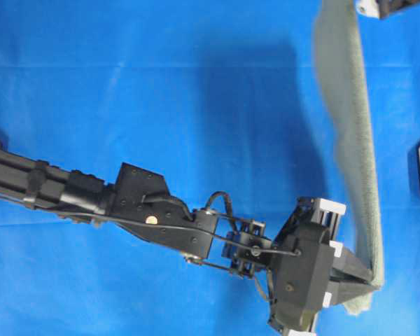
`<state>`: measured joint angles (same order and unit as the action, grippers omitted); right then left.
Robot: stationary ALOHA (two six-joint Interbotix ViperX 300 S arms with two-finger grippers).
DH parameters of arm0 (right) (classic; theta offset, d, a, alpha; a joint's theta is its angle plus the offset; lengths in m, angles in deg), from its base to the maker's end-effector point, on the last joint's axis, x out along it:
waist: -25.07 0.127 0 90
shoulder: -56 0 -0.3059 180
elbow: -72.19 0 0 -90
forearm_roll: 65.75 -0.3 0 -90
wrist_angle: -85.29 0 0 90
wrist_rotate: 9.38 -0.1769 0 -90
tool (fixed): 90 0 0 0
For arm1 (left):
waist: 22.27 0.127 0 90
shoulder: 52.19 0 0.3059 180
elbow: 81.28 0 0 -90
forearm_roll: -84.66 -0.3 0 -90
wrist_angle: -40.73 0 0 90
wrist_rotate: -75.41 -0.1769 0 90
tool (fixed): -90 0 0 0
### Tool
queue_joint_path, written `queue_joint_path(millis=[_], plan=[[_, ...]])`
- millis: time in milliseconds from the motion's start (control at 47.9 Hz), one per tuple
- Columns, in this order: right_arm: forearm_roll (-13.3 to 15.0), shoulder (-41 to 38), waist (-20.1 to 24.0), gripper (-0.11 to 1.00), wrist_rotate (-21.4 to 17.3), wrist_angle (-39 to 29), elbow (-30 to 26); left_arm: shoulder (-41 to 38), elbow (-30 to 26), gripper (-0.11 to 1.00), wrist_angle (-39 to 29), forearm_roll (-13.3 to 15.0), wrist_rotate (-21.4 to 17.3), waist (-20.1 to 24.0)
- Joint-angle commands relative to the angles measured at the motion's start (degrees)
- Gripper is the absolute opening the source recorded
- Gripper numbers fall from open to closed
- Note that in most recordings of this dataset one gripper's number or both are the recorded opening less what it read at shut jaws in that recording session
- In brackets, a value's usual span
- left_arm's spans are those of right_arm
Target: Fold a large towel.
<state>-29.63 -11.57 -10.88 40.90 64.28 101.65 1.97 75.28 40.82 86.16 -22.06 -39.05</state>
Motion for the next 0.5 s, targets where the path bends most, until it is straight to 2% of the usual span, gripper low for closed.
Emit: queue_joint_path(millis=[0,125,230,334,481], plan=[[0.44,-0.97,-2.29,0.01,0.18,0.44,-0.26,1.76,0.35,0.02,0.53,0.26,1.14,-2.37],[0.35,-7.12,-1.23,0.01,0.09,5.27,-0.62,5.27,8.88,0.02,2.55,0.70,2.37,-2.72],[0.35,-14.68,0.35,0.01,-0.09,11.07,-2.90,9.23,18.46,0.02,5.89,1.41,5.62,-3.25],[0.44,-23.38,2.72,0.01,-0.09,15.12,-7.91,14.24,29.79,0.02,8.26,1.41,12.57,-3.60],[0.53,-32.43,5.62,0.01,0.09,14.77,-15.47,20.13,42.01,0.02,10.02,1.14,21.71,-4.04]])
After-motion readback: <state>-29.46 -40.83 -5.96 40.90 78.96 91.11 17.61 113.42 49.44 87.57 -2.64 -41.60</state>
